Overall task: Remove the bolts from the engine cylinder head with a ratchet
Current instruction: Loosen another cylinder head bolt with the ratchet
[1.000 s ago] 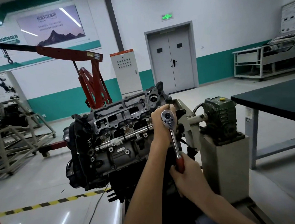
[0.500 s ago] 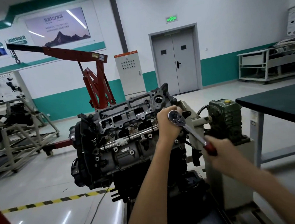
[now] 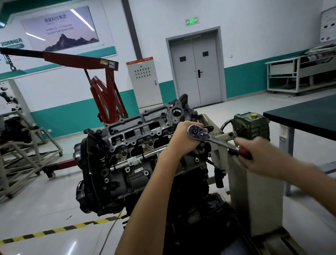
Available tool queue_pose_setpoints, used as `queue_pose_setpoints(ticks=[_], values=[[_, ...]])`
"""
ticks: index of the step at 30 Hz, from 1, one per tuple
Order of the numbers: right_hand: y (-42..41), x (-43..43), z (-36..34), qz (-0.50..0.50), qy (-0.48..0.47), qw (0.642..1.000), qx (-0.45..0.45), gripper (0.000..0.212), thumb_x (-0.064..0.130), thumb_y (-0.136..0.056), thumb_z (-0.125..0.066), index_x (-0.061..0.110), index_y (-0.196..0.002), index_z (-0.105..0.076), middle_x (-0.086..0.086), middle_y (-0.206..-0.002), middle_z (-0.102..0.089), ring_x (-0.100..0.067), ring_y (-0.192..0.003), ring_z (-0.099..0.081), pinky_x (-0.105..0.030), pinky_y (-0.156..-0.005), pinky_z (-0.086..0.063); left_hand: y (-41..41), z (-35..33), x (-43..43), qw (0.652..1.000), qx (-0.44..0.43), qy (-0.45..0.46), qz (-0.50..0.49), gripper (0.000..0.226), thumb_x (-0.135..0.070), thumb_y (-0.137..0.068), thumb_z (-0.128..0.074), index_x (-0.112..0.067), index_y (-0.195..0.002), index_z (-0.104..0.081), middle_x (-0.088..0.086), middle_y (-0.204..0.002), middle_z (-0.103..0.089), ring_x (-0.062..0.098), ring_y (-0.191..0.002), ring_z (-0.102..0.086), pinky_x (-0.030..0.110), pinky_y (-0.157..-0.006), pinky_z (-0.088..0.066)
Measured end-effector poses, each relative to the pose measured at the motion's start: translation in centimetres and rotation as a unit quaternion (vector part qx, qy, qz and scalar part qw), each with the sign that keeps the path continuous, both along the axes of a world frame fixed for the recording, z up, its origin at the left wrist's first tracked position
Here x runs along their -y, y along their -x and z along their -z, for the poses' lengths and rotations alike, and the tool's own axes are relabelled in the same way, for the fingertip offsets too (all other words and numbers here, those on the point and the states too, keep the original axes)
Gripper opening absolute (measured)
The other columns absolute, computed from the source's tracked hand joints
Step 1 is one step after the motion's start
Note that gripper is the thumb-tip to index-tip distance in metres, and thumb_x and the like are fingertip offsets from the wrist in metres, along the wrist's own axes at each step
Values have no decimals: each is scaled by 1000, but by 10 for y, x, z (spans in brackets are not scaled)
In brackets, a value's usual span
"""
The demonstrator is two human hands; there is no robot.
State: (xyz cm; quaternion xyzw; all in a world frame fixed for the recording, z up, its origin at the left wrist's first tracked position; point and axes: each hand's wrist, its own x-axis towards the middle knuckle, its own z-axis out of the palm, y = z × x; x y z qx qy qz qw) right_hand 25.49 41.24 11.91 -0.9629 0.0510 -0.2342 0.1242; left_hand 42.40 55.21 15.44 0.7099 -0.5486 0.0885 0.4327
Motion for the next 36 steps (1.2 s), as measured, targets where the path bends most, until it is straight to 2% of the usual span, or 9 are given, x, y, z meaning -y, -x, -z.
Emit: queue_pose_setpoints(ticks=[4,8,13,17,20,24,27,32,36], values=[[-4,6,-8,18,42,999,19,13,20,-83,-60,19,-93,-52,4,-69,-59,-6,-58,-58,-19,-56,-50,3,10,3,993,-63,99,-13,34,6,-88,-57,7,-56,-45,8,-52,-40,16,-52,-35,29,-53,-29],[-8,-50,49,49,-172,980,88,14,9,-79,-64,8,-90,-55,-6,-65,-57,-10,-53,-54,-22,-58,-50,16,24,20,965,-116,223,-72,41,-7,-96,-52,11,-60,-46,12,-56,-42,18,-54,-36,37,-50,-31],[-32,-130,74,-37,-410,902,129,17,1,-81,-57,16,-78,-51,-5,-54,-52,-8,-37,-46,-17,-40,-38,18,20,23,955,-120,249,-104,41,-4,-94,-54,8,-56,-43,10,-57,-35,6,-51,-27,20,-47,-23],[-11,-76,50,-6,-261,961,91,30,-3,-76,-59,21,-66,-45,4,-52,-47,-3,-44,-48,-13,-46,-40,6,9,5,994,-37,96,-27,42,-9,-95,-57,-5,-54,-45,0,-52,-42,5,-47,-34,18,-50,-29],[1,-10,9,24,-52,998,13,9,10,-83,-61,15,-86,-55,6,-62,-55,-6,-52,-55,-20,-49,-47,-1,-5,-1,997,66,-39,-24,39,-5,-89,-62,-15,-54,-48,-9,-49,-43,5,-45,-36,19,-53,-32],[-2,8,-19,74,98,992,26,15,21,-82,-59,17,-96,-55,15,-58,-42,-7,-52,-47,-17,-49,-37,7,9,5,996,-23,85,-19,44,-7,-95,-55,-8,-53,-45,-7,-47,-39,4,-45,-33,23,-50,-29],[-2,-22,17,58,-73,996,16,11,15,-83,-61,11,-92,-55,0,-68,-57,-12,-59,-57,-27,-56,-52,11,24,17,972,-80,214,-58,47,-9,-98,-51,-4,-53,-39,4,-49,-37,14,-48,-31,32,-49,-26],[-17,-107,64,4,-359,926,118,29,1,-78,-60,21,-65,-44,1,-51,-47,-2,-39,-47,-7,-40,-31,21,23,29,954,-118,257,-95,48,-11,-98,-51,-18,-54,-33,-7,-50,-30,3,-47,-26,23,-46,-23],[-19,-98,58,-2,-312,944,110,25,-2,-74,-58,16,-62,-45,3,-49,-46,-6,-40,-43,-10,-42,-31,13,19,12,977,-96,184,-49,46,-13,-99,-51,-8,-55,-36,0,-52,-34,8,-50,-27,26,-51,-26]])
